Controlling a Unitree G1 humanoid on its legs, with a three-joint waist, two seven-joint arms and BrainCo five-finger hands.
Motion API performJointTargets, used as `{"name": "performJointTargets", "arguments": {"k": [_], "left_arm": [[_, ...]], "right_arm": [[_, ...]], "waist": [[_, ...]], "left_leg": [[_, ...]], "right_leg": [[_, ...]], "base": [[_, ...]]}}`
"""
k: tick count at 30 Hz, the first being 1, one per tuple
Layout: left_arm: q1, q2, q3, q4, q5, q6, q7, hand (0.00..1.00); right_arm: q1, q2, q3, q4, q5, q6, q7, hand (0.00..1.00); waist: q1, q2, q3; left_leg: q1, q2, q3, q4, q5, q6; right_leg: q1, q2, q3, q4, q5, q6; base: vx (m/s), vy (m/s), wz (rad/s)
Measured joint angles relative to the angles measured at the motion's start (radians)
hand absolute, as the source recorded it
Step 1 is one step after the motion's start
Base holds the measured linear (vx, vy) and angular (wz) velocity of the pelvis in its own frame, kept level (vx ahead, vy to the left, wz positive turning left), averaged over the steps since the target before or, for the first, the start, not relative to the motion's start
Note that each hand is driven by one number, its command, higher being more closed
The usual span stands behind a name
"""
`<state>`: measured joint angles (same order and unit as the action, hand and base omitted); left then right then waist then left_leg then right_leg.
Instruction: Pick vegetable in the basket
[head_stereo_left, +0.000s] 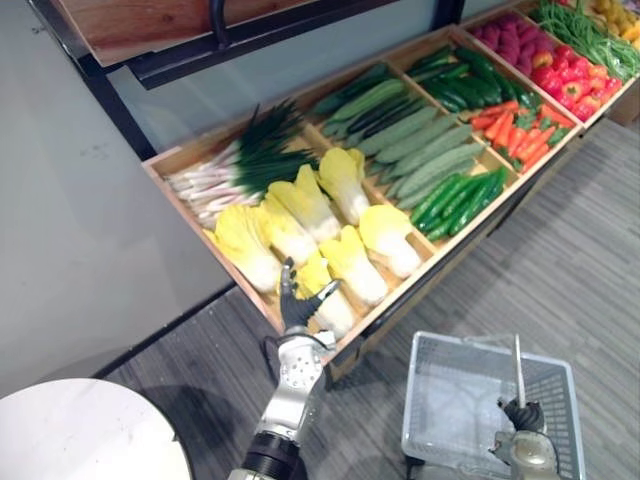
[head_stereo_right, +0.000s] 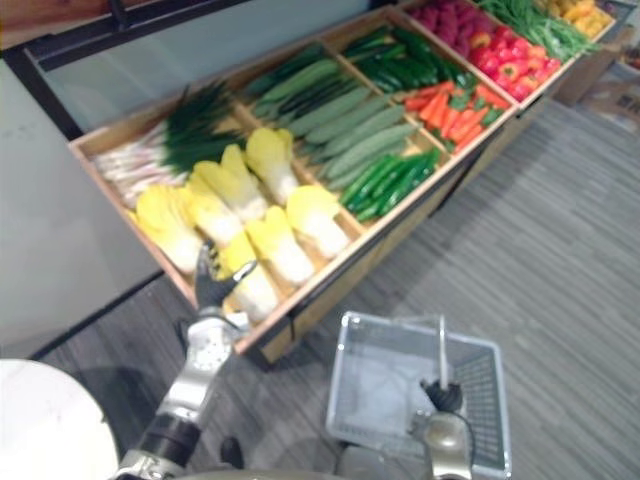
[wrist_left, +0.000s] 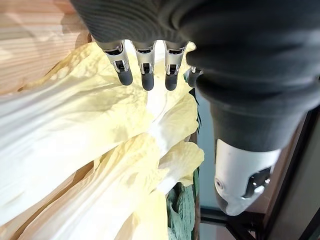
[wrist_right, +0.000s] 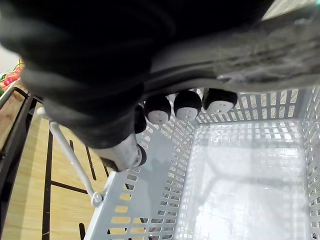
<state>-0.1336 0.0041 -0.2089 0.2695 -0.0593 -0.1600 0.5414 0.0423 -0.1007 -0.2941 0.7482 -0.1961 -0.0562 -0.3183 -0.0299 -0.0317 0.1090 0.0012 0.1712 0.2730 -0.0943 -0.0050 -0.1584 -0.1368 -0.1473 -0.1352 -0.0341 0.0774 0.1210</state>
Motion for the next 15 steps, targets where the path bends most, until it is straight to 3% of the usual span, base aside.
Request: {"name": "performJointTargets", "arguments": {"k": [6,15], "left_arm": [[0.003,0.000,-0.003,0.000,0.004,0.020,0.008,0.00],[0.022,-0.002,0.008,0.000,0.229,0.088,0.093,0.00]], "right_arm": [[0.002,0.000,0.000,0.000,0.000,0.000,-0.001,1.00],[0.016,0.002,0.001,0.000,0.000,-0.001,-0.008,1.00]], "waist": [[0.000,0.001,0.002],[0.002,0.002,0.001]], "left_leg": [[0.001,0.001,-0.001,0.000,0.000,0.000],[0.001,0.007,-0.002,0.000,0.001,0.000]], "right_leg": [[0.001,0.001,0.004,0.005,0.000,0.000],[0.001,0.005,0.009,0.017,-0.001,0.001]], "base": [[0.00,0.000,0.00],[0.00,0.000,0.00]]}}
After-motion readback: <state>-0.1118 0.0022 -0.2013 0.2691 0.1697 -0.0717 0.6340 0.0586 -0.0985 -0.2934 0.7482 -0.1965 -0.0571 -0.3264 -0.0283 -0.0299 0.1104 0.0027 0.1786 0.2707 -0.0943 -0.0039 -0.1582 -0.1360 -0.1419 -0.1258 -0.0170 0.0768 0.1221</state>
